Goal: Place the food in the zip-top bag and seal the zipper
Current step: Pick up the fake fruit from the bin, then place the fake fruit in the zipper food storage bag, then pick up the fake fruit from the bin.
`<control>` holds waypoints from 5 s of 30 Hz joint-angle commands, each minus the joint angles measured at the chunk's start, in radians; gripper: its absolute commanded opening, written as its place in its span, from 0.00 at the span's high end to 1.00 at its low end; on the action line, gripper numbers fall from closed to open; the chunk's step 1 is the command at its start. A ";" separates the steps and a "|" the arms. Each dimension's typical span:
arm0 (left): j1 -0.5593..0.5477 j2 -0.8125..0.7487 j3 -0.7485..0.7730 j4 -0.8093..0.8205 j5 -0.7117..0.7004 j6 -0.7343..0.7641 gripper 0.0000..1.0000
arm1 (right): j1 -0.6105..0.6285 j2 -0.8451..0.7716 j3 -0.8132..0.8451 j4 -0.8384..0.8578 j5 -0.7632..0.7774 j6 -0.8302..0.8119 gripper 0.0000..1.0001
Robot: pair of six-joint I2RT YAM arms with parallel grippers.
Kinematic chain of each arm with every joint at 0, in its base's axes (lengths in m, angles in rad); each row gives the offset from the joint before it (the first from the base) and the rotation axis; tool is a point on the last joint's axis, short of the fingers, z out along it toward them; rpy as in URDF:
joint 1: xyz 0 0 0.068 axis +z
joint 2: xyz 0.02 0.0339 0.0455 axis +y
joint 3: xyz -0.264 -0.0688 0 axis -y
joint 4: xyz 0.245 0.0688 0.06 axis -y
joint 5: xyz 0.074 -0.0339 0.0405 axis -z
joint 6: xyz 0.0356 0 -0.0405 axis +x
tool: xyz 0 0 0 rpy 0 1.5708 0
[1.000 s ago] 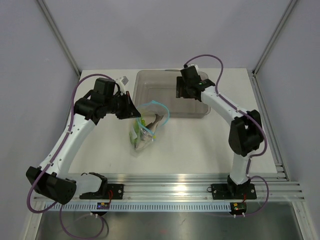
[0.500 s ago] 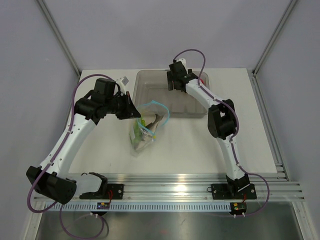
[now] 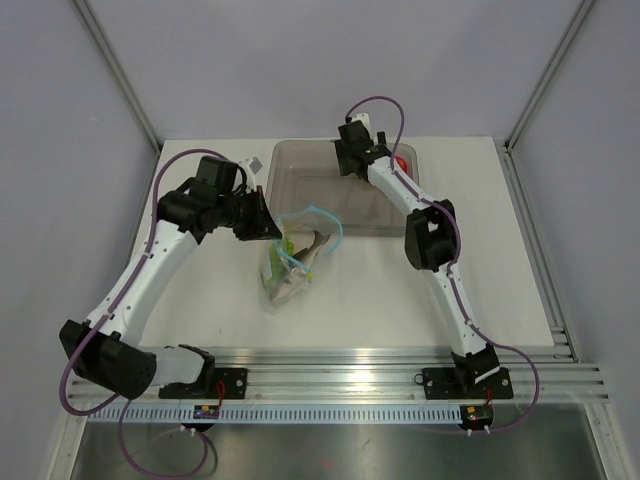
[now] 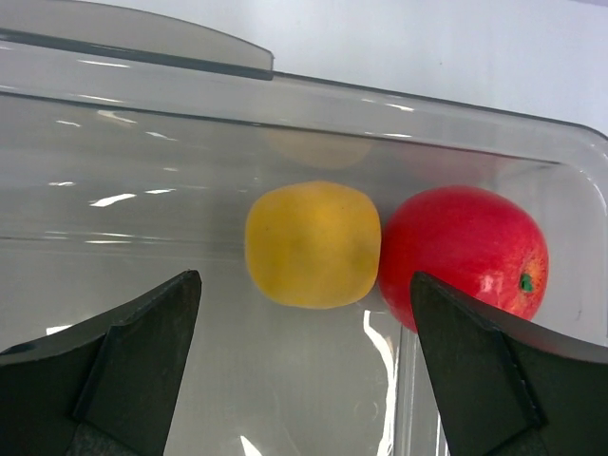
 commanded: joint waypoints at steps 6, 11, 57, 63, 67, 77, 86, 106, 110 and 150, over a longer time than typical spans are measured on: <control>-0.001 0.023 0.057 -0.009 -0.023 0.031 1.00 | -0.024 0.052 0.057 0.061 0.021 -0.064 0.03; -0.001 0.032 0.066 -0.010 -0.026 0.030 1.00 | -0.029 0.095 0.097 0.058 -0.014 -0.090 0.10; -0.001 0.009 0.054 0.048 -0.030 0.001 1.00 | 0.312 -1.014 -0.868 0.063 -0.798 0.152 0.53; -0.001 0.003 0.052 0.049 -0.017 -0.002 1.00 | 0.329 -0.939 -0.827 0.052 -0.814 0.160 0.27; -0.001 0.000 0.051 0.049 -0.018 -0.002 1.00 | 0.330 -0.927 -0.813 0.041 -0.791 0.156 0.01; -0.001 0.002 0.038 0.051 -0.020 0.004 1.00 | 0.228 -1.011 -0.868 0.098 -0.453 0.174 0.34; -0.001 0.000 0.035 0.040 -0.029 0.008 1.00 | 0.034 -0.748 -0.689 0.051 -0.045 0.088 0.27; -0.001 -0.012 0.031 -0.010 -0.089 0.016 1.00 | -0.067 -0.051 -0.060 -0.028 0.150 -0.228 0.01; -0.001 -0.017 0.025 -0.009 -0.089 0.011 1.00 | -0.078 -0.019 -0.067 0.001 0.151 -0.248 0.01; -0.001 -0.037 -0.032 0.063 -0.047 -0.025 1.00 | 0.135 -1.040 -0.823 0.087 -0.534 0.123 0.44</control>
